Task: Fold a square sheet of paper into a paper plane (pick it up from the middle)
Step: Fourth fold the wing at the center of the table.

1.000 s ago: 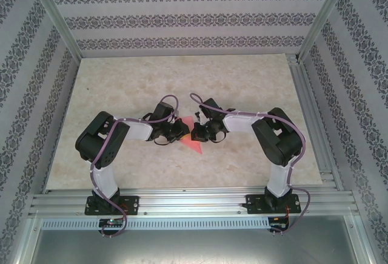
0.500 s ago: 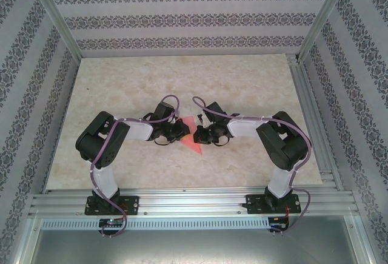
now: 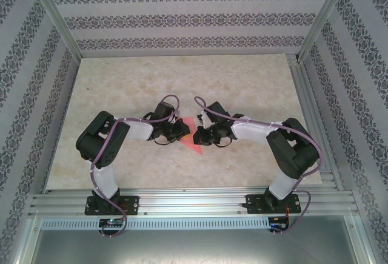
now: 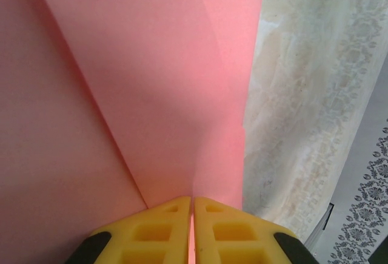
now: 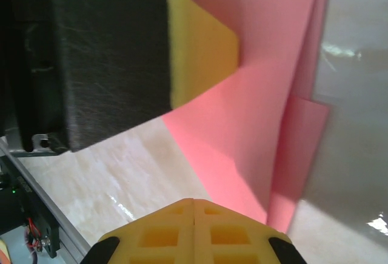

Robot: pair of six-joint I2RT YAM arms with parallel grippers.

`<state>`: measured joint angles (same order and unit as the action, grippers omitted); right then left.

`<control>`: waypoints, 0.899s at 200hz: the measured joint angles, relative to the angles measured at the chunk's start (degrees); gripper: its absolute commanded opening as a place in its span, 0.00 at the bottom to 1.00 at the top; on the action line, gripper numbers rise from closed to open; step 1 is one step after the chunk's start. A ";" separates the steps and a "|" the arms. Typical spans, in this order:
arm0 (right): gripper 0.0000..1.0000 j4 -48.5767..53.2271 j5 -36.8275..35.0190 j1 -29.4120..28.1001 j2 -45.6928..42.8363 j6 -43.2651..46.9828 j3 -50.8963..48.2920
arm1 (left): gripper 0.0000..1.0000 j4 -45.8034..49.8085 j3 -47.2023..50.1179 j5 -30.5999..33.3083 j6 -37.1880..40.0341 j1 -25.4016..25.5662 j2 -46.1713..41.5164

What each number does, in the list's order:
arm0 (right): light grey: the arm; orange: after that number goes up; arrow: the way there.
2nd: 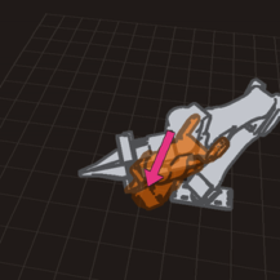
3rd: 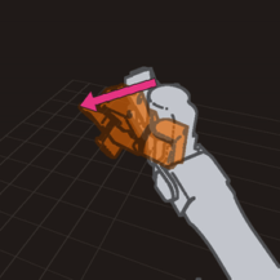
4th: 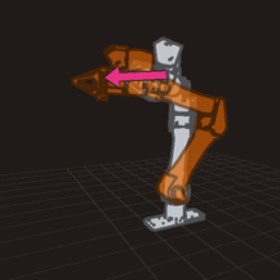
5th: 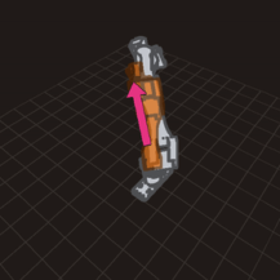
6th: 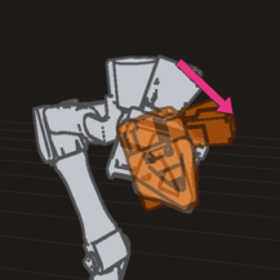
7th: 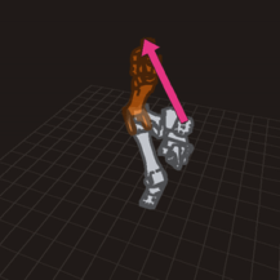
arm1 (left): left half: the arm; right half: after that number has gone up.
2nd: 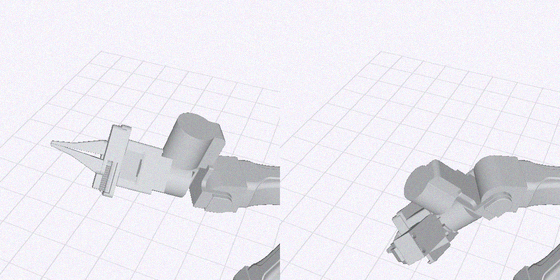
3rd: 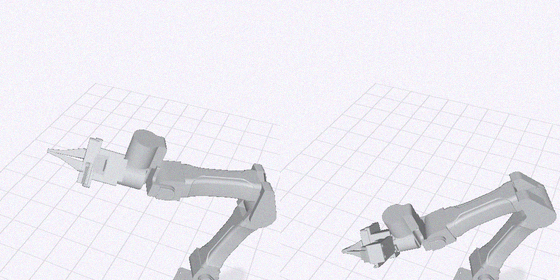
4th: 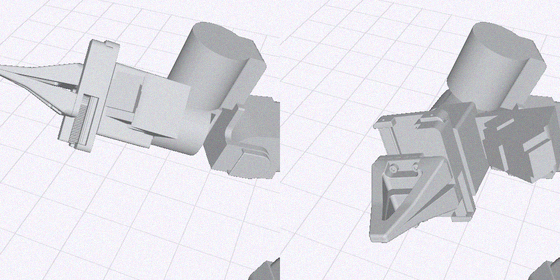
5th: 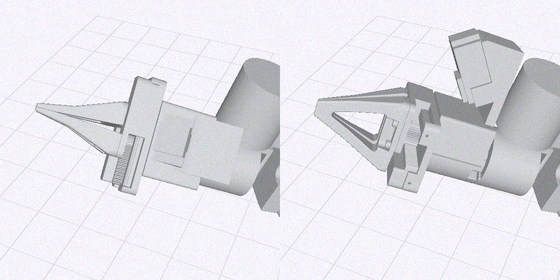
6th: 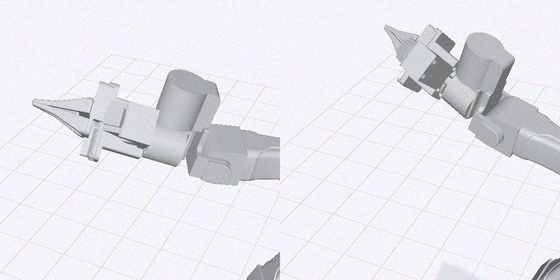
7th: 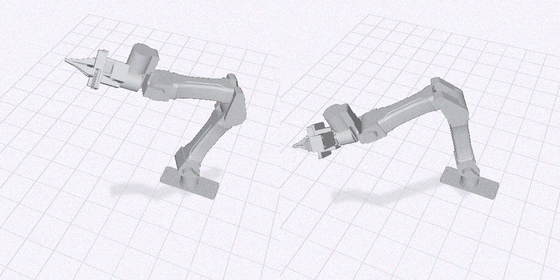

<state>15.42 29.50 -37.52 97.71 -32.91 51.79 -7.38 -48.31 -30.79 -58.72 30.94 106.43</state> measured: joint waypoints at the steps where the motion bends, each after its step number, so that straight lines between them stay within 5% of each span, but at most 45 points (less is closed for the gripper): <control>1: 0.03 -0.02 0.02 0.00 0.09 0.00 0.04 | 0.13 0.00 -0.02 -0.02 0.02 0.00 0.00; 54: 0.03 -0.68 0.61 -0.35 5.33 0.04 -0.37 | 0.13 0.81 -0.50 0.00 0.31 0.00 0.15; 180: 0.05 -5.27 2.56 0.55 0.79 0.11 -7.34 | 0.12 1.31 -1.16 -0.39 1.31 0.00 0.68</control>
<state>10.15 32.05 -36.97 98.50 -32.80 44.45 -6.07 -49.47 -31.18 -57.41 30.94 107.11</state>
